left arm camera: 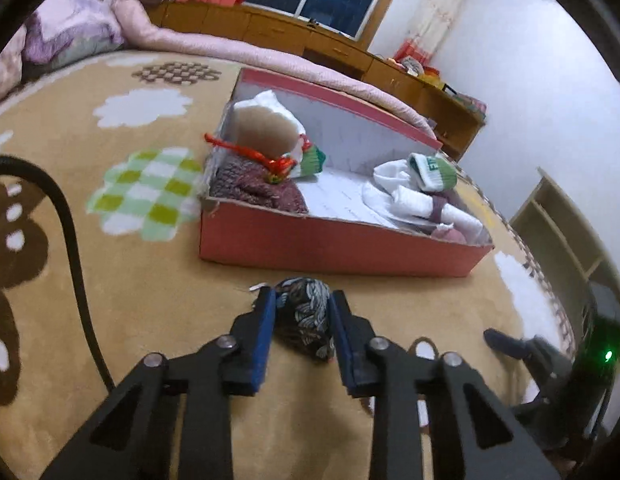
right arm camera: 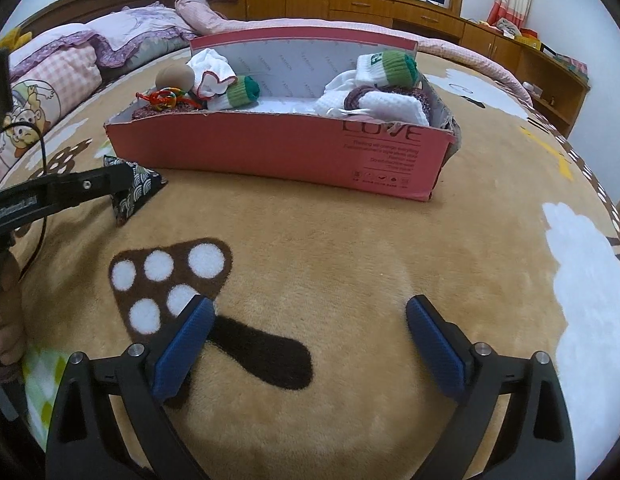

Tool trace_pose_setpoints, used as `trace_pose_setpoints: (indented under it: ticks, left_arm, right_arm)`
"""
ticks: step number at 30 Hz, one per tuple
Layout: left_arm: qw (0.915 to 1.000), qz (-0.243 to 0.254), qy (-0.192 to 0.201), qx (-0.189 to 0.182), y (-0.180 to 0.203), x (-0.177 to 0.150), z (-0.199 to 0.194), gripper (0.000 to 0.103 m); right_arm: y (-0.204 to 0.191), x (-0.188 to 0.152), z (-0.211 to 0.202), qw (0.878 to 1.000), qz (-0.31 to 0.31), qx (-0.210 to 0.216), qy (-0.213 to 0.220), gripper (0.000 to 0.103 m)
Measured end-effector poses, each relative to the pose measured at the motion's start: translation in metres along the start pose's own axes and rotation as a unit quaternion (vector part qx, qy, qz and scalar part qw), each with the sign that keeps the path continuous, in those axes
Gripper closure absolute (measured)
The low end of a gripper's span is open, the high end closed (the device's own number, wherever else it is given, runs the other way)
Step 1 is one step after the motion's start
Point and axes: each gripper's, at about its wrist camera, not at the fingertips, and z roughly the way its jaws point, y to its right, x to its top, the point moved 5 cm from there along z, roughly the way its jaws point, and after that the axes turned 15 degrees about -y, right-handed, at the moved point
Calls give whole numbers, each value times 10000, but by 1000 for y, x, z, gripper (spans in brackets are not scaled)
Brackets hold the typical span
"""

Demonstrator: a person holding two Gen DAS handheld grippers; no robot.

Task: Organize soft objects
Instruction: 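Move the left tool back toward the black-and-white patterned pouch, then grasp the black-and-white patterned pouch with the left tool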

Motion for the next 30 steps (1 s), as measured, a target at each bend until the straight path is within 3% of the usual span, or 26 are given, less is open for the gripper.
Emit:
trace_pose_setpoints:
  ticks: [2, 9, 14, 22, 30]
  left_arm:
    - [9998, -41, 33, -190, -2, -1, -3, 79]
    - [9985, 514, 98, -177, 23, -19, -13, 80]
    - [9953, 942, 216, -45, 42, -26, -17, 80]
    - [9943, 974, 439, -41, 44, -18, -30, 80]
    - [9900, 1108, 869, -26, 52, 0, -58, 80]
  right_arm:
    - [0, 0, 0, 10000, -2, -5, -1, 4]
    - [1, 0, -1, 10000, 12, 64, 34, 4]
    - [1, 0, -9, 9989, -41, 416, 200, 4]
    - [-10, 1, -24, 9934, -371, 992, 444, 4]
    - [-14, 9, -40, 9873, -592, 1248, 790, 4]
